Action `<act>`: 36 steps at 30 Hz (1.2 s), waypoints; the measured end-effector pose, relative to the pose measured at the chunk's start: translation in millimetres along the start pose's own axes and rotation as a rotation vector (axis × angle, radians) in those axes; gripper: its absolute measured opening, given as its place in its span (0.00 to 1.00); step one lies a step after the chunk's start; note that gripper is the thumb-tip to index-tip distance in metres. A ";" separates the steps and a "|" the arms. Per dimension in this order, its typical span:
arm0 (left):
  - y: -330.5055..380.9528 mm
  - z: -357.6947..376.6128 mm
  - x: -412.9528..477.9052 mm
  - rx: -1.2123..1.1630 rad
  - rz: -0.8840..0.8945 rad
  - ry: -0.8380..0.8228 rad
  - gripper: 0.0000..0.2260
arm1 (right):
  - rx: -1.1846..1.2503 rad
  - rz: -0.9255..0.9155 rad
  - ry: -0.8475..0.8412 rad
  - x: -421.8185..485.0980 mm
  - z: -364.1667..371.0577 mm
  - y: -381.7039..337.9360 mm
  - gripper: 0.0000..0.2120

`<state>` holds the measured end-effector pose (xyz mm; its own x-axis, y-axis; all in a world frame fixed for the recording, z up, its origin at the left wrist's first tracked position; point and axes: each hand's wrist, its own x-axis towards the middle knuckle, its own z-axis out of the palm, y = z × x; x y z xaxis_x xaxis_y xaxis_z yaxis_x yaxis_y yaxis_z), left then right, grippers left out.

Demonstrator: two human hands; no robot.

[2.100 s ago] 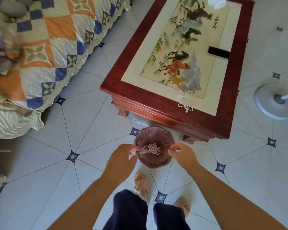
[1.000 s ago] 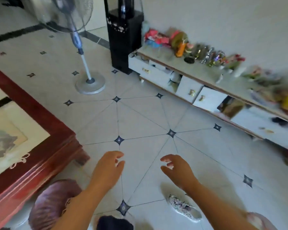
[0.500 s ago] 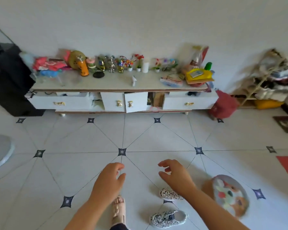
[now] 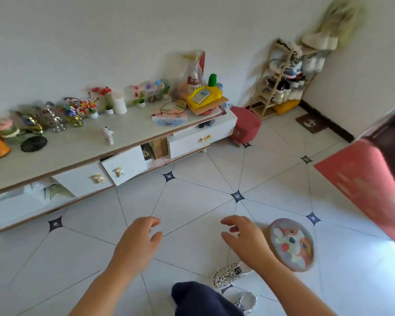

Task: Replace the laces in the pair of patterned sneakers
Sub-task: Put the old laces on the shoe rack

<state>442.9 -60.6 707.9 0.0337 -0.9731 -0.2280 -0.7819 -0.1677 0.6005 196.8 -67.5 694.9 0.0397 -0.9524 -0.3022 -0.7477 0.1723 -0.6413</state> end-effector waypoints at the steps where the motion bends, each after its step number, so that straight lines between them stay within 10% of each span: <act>1: 5.9 -0.4 16.5 0.004 0.014 -0.023 0.15 | 0.017 0.026 0.017 10.0 -5.3 1.6 0.12; 36: 445.2 114.7 673.7 0.227 0.463 -0.404 0.15 | 0.229 0.486 0.427 508.3 -377.8 169.5 0.10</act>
<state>46.1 -772.6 733.7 -0.5402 -0.7931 -0.2815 -0.7728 0.3350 0.5390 -160.2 -617.3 699.0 -0.5648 -0.7610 -0.3193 -0.4533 0.6094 -0.6505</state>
